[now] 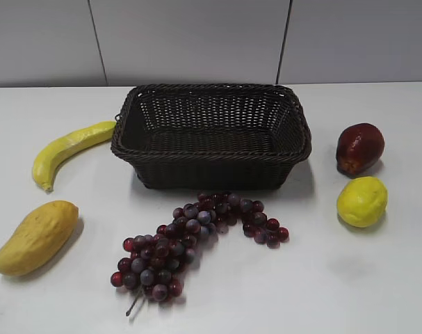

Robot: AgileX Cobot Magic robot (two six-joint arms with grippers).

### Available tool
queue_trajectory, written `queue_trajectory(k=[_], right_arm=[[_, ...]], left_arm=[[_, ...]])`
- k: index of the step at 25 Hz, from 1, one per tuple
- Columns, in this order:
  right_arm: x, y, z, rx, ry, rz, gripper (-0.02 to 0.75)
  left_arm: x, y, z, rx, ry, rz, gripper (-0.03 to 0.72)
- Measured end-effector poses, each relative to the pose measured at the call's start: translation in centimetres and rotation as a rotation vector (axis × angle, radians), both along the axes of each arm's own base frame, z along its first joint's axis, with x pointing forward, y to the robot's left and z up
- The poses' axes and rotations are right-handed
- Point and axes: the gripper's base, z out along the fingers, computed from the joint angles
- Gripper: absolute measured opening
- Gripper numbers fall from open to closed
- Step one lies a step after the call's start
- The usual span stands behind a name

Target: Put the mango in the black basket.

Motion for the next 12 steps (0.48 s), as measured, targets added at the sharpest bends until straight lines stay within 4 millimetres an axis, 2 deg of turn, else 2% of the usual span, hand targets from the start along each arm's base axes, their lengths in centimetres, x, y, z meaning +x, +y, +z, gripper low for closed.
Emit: queue_trajectory(k=[12], right_arm=[[0.00,0.00,0.00,0.000,0.000,0.000,0.570]], left_arm=[[0.00,0.00,0.00,0.000,0.000,0.000,0.643]])
